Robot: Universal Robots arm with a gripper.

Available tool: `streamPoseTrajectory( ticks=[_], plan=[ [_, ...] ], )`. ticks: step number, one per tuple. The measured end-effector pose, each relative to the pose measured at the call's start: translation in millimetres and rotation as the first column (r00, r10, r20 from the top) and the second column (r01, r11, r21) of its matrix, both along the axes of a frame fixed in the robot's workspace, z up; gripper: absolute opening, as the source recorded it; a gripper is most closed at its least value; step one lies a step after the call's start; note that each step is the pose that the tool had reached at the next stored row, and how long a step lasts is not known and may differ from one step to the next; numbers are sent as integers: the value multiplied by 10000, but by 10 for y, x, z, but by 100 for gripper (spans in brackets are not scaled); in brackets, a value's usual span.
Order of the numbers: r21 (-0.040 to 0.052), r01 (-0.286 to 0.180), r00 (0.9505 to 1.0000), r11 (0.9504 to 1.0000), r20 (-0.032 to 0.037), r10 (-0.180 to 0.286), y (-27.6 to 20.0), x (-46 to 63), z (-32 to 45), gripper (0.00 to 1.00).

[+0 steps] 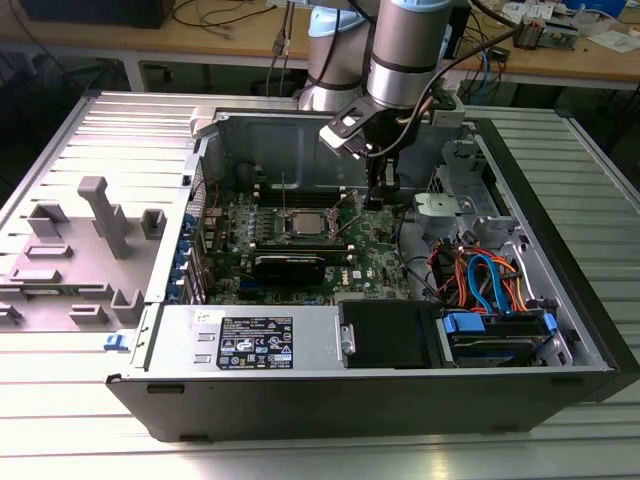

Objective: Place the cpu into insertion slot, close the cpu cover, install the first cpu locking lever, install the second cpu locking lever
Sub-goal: 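Close the cpu cover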

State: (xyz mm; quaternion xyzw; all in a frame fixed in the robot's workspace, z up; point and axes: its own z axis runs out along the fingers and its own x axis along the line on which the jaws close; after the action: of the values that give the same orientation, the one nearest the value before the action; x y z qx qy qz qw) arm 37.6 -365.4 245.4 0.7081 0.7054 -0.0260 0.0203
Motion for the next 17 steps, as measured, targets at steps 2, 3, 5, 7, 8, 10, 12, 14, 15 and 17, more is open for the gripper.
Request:
streamPoseTrajectory(
  ticks=[2, 3, 5, 7, 8, 10, 12, 14, 15, 17],
  plan=[
    [0, -18, 10000, 10000, 0, 18, 0, -2, 0, 11],
    [0, -17, 10000, 10000, 0, 17, 0, -4, 0, 11],
    [1, -19, 10000, 10000, 0, 19, 0, -8, 0, 11],
    [0, -17, 10000, 10000, 0, 17, 0, -14, 0, 11],
    [0, -17, 10000, 10000, 0, 17, 0, -17, 0, 11],
    [1, -17, 10000, 10000, 0, 17, 0, -22, 0, 11],
    [0, -19, 10000, 10000, 0, 19, 0, -25, 0, 11],
    [0, -18, 10000, 10000, -1, 18, 0, -30, -1, 11],
    [1, -18, 10000, 10000, -1, 18, 0, -33, -1, 11],
    [0, -17, 10000, 10000, -1, 17, 0, -37, -1, 11]
  ],
)
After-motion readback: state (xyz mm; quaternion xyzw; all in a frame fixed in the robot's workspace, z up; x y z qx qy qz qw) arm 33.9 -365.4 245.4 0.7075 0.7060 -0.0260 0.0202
